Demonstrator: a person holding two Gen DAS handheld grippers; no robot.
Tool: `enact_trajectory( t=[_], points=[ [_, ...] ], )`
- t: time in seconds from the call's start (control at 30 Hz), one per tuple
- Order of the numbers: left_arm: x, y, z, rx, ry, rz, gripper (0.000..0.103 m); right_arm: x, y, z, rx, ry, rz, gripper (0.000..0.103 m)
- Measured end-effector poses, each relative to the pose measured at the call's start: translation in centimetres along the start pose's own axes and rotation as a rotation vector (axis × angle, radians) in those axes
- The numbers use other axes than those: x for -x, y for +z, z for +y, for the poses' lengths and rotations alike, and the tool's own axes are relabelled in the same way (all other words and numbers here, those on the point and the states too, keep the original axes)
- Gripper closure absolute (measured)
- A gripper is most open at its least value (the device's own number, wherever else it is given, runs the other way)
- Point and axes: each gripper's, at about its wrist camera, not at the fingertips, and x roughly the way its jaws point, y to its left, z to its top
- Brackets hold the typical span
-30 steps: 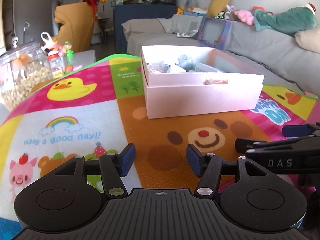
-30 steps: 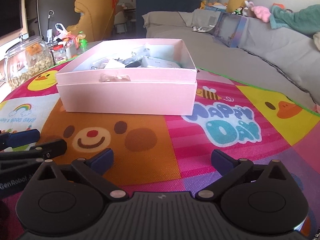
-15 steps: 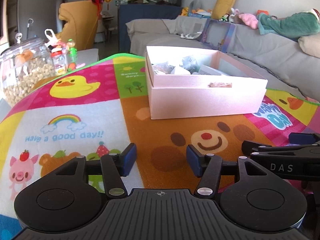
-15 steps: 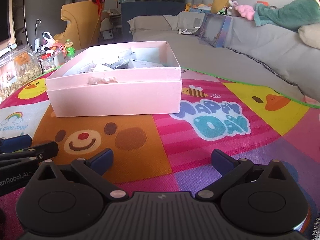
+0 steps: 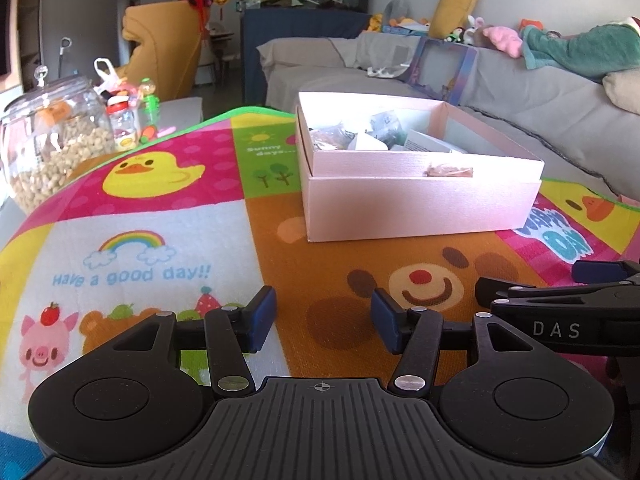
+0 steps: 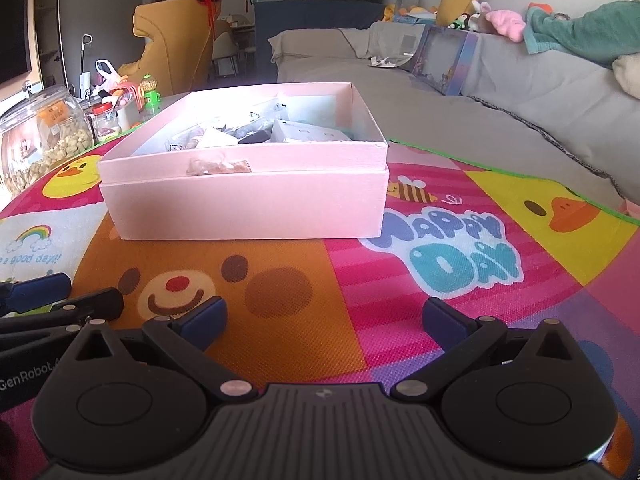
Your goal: Organize rigid objects
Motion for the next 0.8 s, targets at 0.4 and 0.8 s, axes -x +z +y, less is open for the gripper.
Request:
enact_trajectory(
  t=[0.4,0.8],
  points=[
    [-0.16,0.14,0.17,0.011,-0.004,0.000,0.044,-0.02,0.00,0.14,0.004,-0.004,0.000,0.000],
    [-0.16,0.15,0.23,0.013,-0.005,0.000,0.044,-0.03,0.00,0.14,0.003,-0.003,0.000,0.000]
  ],
)
